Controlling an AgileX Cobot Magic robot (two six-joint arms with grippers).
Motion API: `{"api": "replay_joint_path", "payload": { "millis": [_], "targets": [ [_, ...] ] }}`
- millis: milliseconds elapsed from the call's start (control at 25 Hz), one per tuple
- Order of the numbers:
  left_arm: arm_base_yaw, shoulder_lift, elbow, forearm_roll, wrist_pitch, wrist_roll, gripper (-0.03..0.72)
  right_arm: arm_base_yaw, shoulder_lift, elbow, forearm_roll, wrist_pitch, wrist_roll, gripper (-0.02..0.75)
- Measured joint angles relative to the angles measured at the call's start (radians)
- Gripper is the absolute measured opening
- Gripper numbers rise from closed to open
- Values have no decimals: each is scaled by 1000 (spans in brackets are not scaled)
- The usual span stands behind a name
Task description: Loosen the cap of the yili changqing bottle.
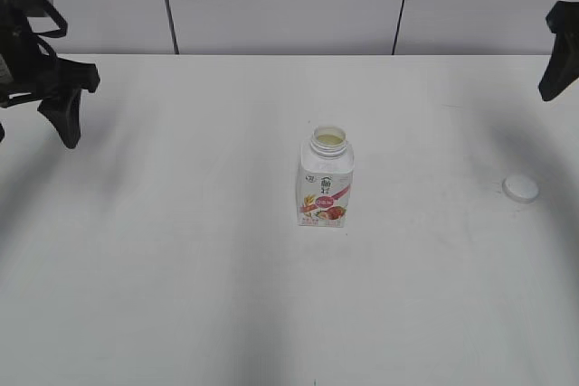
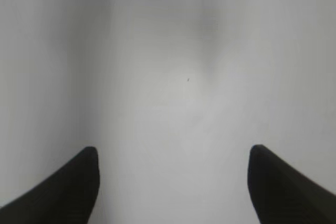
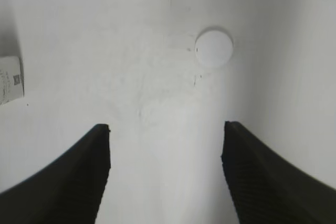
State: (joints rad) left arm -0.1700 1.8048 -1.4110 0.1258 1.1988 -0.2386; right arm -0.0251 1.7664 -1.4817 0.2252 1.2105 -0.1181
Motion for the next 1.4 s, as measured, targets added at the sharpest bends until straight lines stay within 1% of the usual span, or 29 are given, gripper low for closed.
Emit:
{"api": "replay_joint_path", "payload": {
  "millis": [200, 440, 600, 720, 960, 1160, 1240, 1400],
  "targets": [
    [0, -89, 37, -19, 13, 4, 524, 0, -152, 165, -1, 1, -1, 527],
    [0, -318, 165, -30, 16, 7, 524, 0, -371, 364, -3, 4, -2, 527],
    [0, -500, 271, -33, 8, 7, 523, 0, -513, 466, -3, 6, -3, 527],
    [0, -627, 362, -33, -31, 7, 523, 0, -614, 530, -3, 6, -5, 527],
    [0, -930, 630, -35, -217, 7, 518, 0, -822, 664, 1, 7, -6, 527],
    [0, -1213, 835, -35, -275, 7, 512, 0, -1038, 782, 2, -27, -13, 527],
    [0, -1325, 869, -35, -282, 7, 512, 0, -1117, 825, 2, -50, -30, 527],
    [0, -1516, 876, -30, -303, 13, 512, 0, -1281, 896, 2, -73, -83, 527]
  ]
}}
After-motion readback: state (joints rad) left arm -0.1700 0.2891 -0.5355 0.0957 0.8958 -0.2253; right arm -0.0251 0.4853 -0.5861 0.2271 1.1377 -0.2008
